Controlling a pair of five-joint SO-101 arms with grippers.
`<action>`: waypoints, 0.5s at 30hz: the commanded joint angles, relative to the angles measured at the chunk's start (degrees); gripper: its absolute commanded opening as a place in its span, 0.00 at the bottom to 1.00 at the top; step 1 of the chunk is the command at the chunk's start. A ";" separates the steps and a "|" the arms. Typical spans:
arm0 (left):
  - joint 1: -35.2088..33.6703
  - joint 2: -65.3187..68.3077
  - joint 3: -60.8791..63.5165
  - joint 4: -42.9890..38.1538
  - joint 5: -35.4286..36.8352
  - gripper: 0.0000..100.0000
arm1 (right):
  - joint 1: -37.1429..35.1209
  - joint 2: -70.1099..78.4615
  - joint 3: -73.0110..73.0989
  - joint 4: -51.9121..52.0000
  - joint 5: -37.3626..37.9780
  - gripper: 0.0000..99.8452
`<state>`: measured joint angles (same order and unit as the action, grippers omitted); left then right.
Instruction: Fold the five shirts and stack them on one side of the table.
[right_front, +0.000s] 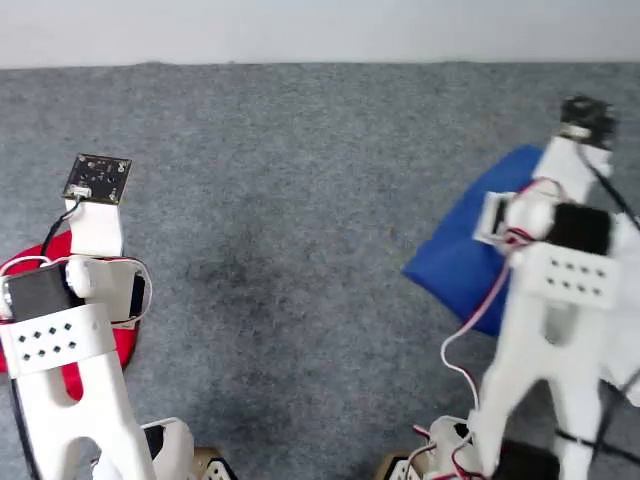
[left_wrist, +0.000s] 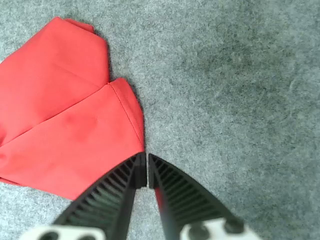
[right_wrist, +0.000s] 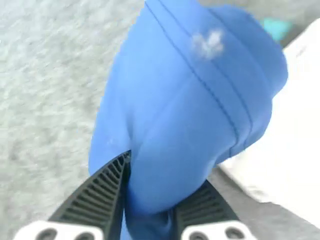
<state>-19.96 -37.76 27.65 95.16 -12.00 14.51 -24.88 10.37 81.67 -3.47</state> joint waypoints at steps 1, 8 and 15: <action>-0.26 -1.14 -0.22 0.35 -0.35 0.01 | 6.37 -4.26 -2.64 -0.13 5.63 0.01; -0.26 -1.05 -0.22 0.35 -0.35 0.01 | 15.69 -3.82 -2.29 -5.41 14.24 0.01; -0.18 -1.23 -0.22 0.35 -0.35 0.01 | 22.99 3.82 -2.29 -12.00 20.04 0.01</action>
<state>-19.96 -37.76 27.65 95.16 -12.00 34.29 -22.68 10.37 73.14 14.20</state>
